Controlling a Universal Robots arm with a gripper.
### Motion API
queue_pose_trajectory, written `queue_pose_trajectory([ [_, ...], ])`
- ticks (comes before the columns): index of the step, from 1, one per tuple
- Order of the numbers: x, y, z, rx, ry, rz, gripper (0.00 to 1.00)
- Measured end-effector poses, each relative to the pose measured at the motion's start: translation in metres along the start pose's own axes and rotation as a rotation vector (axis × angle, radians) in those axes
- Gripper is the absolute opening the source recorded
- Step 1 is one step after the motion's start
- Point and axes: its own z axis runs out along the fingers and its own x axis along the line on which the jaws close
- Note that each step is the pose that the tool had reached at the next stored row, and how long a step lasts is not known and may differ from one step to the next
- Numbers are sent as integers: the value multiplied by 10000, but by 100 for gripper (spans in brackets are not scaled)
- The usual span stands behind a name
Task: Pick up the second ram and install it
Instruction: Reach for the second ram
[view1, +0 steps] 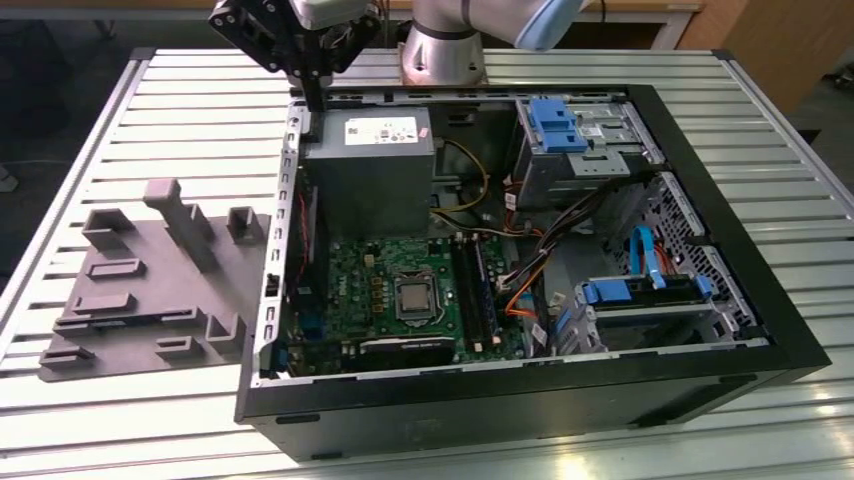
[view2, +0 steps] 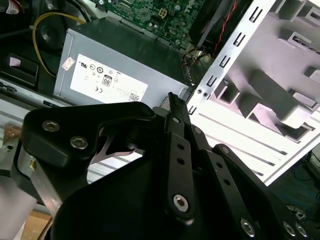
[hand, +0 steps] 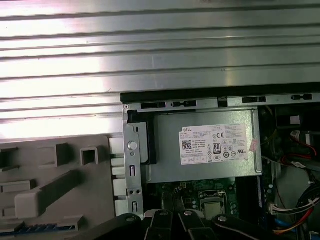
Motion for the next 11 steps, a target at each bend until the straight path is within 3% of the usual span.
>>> queue_pose_trajectory([
  [11, 100, -7, -3, -1, 0, 1, 11],
])
